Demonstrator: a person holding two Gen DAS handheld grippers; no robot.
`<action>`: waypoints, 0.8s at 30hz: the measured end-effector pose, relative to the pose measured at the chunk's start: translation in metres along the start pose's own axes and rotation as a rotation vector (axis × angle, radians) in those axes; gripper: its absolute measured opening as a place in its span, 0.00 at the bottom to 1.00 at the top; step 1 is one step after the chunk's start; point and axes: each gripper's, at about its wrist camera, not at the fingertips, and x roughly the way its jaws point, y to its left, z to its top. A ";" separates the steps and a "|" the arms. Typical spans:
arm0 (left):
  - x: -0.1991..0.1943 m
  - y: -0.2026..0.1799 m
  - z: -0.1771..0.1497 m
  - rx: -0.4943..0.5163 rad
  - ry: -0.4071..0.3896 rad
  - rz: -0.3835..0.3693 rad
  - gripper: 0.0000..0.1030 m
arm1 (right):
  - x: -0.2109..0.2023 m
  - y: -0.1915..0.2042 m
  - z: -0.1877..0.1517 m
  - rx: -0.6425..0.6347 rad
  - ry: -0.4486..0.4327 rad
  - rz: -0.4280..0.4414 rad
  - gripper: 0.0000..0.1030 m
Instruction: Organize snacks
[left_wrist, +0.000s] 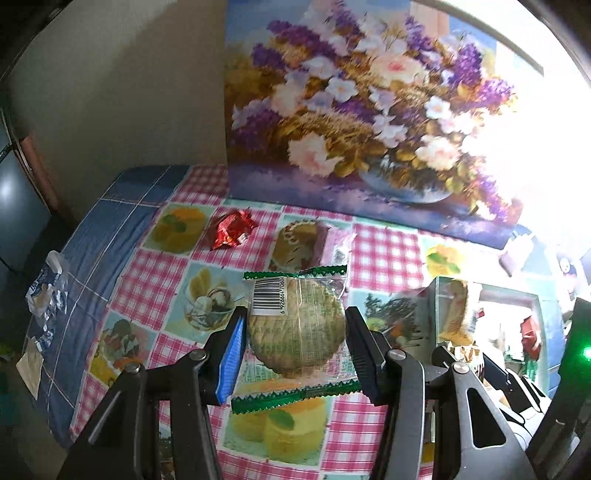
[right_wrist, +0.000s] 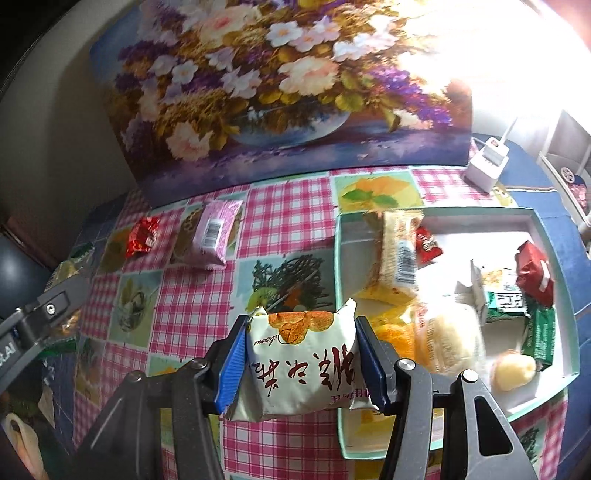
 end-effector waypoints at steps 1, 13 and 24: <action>-0.002 -0.002 0.000 0.004 -0.006 0.000 0.53 | -0.002 -0.002 0.001 0.004 -0.004 -0.002 0.57; -0.024 -0.044 0.000 0.068 -0.046 -0.046 0.53 | -0.022 -0.032 0.010 0.066 -0.034 -0.023 0.57; -0.031 -0.113 -0.009 0.188 -0.045 -0.109 0.53 | -0.026 -0.077 0.008 0.168 -0.028 -0.045 0.57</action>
